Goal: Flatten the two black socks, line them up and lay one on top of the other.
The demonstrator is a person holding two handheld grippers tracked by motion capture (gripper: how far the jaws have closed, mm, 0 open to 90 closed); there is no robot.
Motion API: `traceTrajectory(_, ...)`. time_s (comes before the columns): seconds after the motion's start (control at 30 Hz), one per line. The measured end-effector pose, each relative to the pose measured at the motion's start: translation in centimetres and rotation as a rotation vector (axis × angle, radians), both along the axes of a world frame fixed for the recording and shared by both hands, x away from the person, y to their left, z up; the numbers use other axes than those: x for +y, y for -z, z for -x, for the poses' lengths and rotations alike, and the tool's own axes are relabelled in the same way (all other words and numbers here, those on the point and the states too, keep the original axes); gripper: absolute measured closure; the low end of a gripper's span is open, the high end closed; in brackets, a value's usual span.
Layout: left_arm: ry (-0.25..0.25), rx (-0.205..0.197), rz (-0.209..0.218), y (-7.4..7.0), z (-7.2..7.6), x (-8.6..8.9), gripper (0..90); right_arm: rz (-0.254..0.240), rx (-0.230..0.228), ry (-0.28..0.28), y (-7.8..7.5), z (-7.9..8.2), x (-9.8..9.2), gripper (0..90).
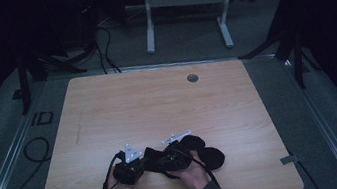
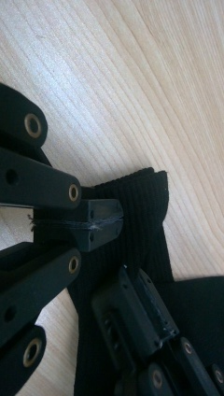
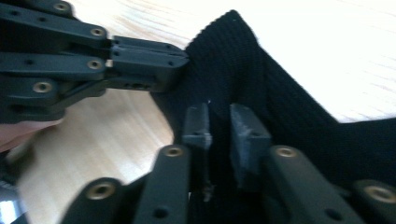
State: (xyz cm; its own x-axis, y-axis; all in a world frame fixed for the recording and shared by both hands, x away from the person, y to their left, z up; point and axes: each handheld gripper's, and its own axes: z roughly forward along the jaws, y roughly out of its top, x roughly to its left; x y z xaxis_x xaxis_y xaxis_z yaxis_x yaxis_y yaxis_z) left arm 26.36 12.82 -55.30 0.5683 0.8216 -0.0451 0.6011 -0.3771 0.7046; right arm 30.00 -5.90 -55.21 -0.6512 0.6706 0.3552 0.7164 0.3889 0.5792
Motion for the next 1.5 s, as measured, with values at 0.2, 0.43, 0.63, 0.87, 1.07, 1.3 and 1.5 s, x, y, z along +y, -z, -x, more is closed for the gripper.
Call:
traceTrajectory(0.2, 0.007, -0.007, -0.011, 0.0, 0.1, -0.1, 90.0, -0.096, -0.036, 0.003, -1.8, -0.2, -1.5, 59.7)
traceTrajectory(0.43, 0.008, -0.013, -0.02, 0.1, 0.2, -0.2, 90.0, -0.023, -0.149, 0.128, -4.6, -2.0, -6.5, 57.3)
traceTrajectory(0.63, 0.004, -0.01, -0.013, 0.1, 0.2, -0.2, 90.0, 0.13, -0.186, 0.253, -3.6, -3.6, -10.2, 58.6)
traceTrajectory(0.87, 0.003, -0.01, -0.01, 0.1, 0.2, -0.2, 90.0, 0.164, -0.125, 0.302, -0.7, -5.1, -11.6, 58.4)
traceTrajectory(1.07, 0.002, -0.009, -0.005, 0.2, 0.2, -0.1, 90.0, 0.191, -0.162, 0.278, -0.2, -5.4, -10.8, 59.2)
traceTrajectory(1.3, 0.002, -0.011, -0.008, 0.2, 0.4, -0.3, 90.0, 0.275, -0.219, 0.224, -0.2, -4.6, -9.2, 80.1)
traceTrajectory(1.5, 0.006, -0.003, 0.002, 0.2, 0.3, -0.2, 90.0, 0.243, -0.2, 0.246, -0.8, -3.9, -9.4, 85.5)
